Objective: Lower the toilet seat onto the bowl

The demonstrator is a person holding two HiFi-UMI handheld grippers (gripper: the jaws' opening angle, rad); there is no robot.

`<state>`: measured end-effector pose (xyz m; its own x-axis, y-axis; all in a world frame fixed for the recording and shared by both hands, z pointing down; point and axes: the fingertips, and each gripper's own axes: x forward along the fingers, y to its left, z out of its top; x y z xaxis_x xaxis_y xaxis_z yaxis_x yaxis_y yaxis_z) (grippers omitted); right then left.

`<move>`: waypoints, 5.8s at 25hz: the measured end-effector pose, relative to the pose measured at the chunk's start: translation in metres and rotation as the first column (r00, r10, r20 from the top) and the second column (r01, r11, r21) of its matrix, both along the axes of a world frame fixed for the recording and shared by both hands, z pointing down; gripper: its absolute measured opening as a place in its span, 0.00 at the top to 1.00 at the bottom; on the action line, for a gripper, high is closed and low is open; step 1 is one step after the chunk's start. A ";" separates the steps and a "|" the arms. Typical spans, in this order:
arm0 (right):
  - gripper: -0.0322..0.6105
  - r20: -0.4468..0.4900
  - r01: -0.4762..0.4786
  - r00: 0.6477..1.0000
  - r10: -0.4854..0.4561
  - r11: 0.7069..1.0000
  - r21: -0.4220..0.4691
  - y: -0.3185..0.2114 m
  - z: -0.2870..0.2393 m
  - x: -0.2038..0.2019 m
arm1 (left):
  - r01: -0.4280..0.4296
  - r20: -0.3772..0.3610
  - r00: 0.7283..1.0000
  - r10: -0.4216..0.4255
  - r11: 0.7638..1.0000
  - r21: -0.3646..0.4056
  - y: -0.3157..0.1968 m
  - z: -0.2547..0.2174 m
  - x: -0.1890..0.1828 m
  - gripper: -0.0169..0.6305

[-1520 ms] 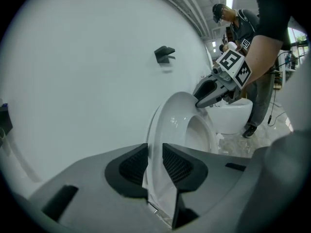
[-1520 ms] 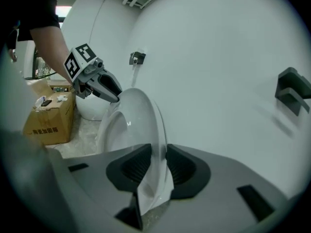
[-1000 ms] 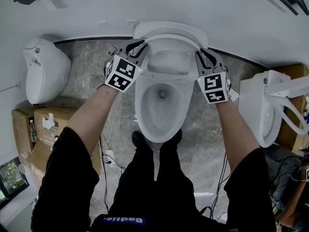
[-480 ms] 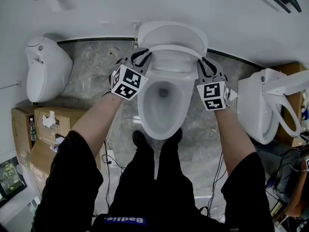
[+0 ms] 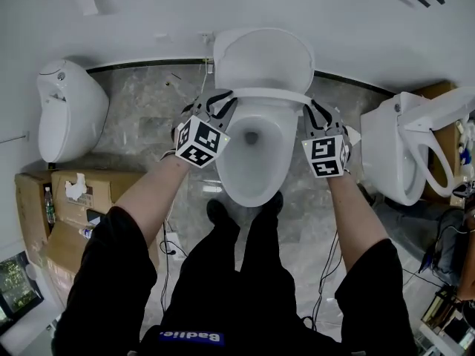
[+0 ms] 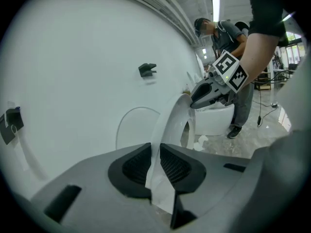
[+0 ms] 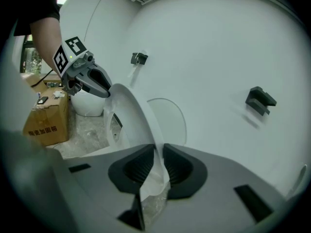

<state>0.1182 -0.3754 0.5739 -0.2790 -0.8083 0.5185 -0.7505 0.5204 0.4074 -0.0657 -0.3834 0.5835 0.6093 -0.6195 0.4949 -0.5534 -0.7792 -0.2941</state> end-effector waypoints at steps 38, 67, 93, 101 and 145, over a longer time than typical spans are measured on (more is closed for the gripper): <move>0.79 -0.292 0.243 0.925 -0.241 0.970 -0.032 0.171 0.095 -0.016 | 0.046 0.201 0.979 -0.038 0.998 -0.033 0.187 0.084 -0.012 0.84; 0.68 -0.518 0.358 0.756 -0.400 0.915 -0.184 0.287 0.256 -0.022 | -0.120 0.327 0.928 0.179 0.974 -0.193 0.314 0.240 -0.018 0.79; 0.60 -0.520 0.372 0.657 -0.545 0.835 -0.405 0.322 0.373 -0.025 | -0.131 0.371 0.887 0.274 0.921 -0.367 0.348 0.363 -0.021 0.83; 0.60 -0.500 0.336 0.679 -0.538 0.833 -0.440 0.324 0.373 -0.024 | -0.120 0.354 0.897 0.263 0.918 -0.377 0.347 0.358 -0.021 0.83; 0.86 0.573 0.157 0.814 -0.093 0.986 -0.062 0.364 -0.242 -0.104 | 0.013 -0.559 0.822 -0.114 0.983 -0.180 0.368 -0.276 0.058 0.87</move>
